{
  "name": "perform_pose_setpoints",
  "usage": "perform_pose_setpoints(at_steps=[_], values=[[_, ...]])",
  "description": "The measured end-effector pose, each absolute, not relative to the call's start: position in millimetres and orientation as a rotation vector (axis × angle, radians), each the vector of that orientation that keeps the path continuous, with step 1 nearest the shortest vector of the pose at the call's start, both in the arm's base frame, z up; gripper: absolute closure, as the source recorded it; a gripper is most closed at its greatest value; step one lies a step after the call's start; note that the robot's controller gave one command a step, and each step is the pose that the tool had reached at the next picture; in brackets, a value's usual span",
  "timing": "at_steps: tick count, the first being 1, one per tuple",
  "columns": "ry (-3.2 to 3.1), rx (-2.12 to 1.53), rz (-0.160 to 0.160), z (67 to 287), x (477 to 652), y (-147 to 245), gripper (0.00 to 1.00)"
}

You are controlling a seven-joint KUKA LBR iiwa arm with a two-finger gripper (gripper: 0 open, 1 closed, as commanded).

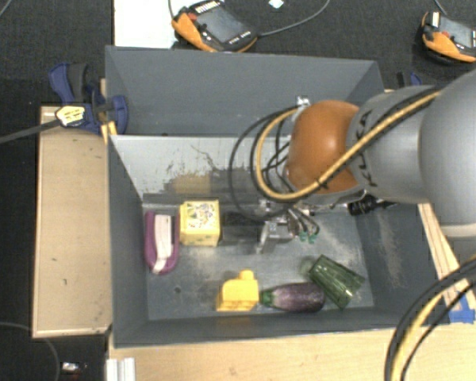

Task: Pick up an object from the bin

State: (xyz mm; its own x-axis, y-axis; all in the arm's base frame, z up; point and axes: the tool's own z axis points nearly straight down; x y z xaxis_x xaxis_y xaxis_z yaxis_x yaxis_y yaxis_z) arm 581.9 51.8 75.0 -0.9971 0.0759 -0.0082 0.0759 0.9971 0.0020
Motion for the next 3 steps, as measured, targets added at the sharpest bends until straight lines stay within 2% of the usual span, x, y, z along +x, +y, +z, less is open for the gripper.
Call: perform_pose_setpoints(at_steps=[2, 3], values=[[3.131, 0.122, 0.003, 77.7, 581.1, 51.7, 1.0], [3.137, 0.123, 0.002, 103.7, 579.6, 51.2, 1.0]])
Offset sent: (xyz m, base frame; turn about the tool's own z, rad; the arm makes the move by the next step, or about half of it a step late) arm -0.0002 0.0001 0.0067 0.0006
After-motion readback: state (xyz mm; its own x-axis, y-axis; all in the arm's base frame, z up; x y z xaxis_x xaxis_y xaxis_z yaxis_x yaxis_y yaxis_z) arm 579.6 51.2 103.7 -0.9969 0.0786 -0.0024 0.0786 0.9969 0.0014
